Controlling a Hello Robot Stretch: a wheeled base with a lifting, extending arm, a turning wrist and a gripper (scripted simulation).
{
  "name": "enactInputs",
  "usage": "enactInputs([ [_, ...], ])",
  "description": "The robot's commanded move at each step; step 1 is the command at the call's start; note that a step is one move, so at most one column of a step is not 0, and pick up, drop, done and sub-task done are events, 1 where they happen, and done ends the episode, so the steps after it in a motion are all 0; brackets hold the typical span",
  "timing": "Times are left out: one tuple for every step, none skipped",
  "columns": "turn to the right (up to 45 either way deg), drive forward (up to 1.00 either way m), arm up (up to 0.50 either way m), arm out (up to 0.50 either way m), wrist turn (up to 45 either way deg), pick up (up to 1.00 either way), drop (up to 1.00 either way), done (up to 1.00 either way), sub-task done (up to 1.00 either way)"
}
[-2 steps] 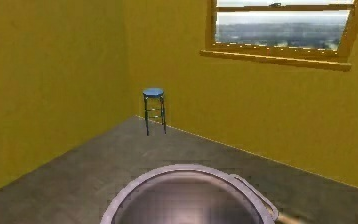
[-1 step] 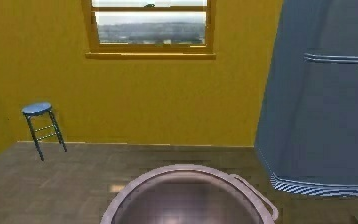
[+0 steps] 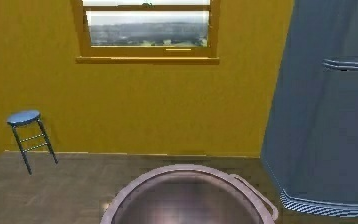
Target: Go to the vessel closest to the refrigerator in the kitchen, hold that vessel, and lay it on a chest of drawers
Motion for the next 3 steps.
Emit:
enactInputs([
  [-45.0,0.00,0.00,0.00,0.0,0.00,0.00,0.00,0.00],
  [-45.0,0.00,0.00,0.00,0.0,0.00,0.00,0.00,0.00],
  [-45.0,0.00,0.00,0.00,0.0,0.00,0.00,0.00,0.00],
])
